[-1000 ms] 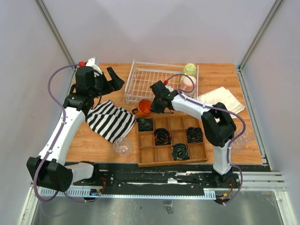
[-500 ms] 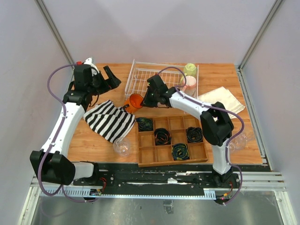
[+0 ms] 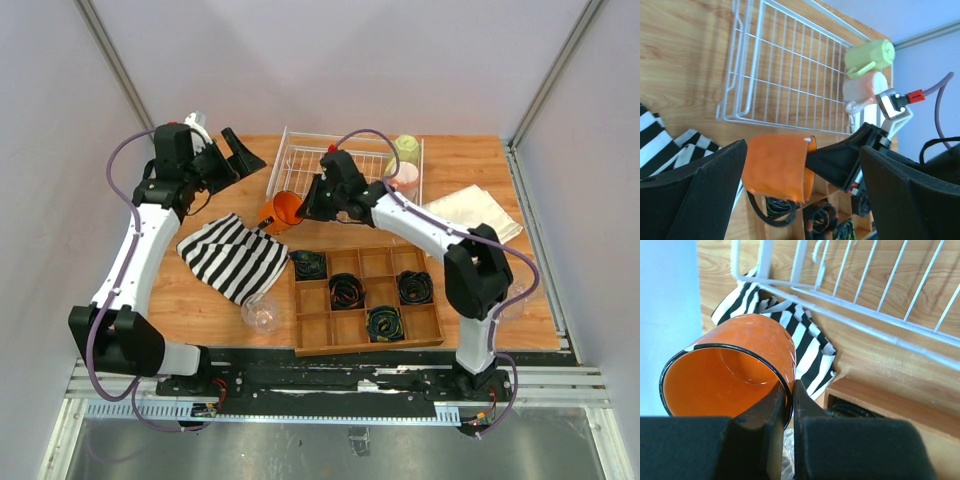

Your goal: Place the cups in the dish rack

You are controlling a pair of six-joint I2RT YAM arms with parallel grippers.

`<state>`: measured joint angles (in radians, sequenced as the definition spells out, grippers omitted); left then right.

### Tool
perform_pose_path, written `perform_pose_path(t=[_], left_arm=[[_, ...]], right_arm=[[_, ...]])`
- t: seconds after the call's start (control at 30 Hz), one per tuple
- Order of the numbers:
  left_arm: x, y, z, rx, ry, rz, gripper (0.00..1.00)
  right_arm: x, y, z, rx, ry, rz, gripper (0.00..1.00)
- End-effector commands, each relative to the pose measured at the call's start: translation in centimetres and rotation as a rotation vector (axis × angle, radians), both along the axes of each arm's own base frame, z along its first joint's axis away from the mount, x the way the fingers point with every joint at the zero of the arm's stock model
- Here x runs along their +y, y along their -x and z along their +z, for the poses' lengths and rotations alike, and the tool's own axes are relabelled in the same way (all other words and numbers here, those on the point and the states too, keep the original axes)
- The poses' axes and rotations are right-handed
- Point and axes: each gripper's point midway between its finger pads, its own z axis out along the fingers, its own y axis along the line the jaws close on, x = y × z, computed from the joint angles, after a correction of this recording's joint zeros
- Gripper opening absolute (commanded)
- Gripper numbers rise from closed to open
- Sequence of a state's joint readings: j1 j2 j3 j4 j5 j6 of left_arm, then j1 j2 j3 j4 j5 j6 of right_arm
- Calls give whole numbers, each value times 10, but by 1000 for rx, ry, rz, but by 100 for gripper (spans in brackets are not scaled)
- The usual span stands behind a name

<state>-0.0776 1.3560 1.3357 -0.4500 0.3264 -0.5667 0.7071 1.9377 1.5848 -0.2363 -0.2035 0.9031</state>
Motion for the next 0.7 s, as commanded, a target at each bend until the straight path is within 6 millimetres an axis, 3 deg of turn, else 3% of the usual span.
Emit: perform_pose_path(t=[0.0,0.17,0.53,0.67], left_arm=[[-20,1,17,-17,94,-115,99],[-35,8,25,-4,208,-206,97],[-59,31,45,44,501,-265,89],[-74,47,44,116,640,-307,88]], right_arm=[[6,20,88,-191,-135,85,1],[-26,17,110,-258,-165,42,1],[-110,-19,133,-430,-111,-65,1],[-128,-30,149,-510,-156,-78,1]])
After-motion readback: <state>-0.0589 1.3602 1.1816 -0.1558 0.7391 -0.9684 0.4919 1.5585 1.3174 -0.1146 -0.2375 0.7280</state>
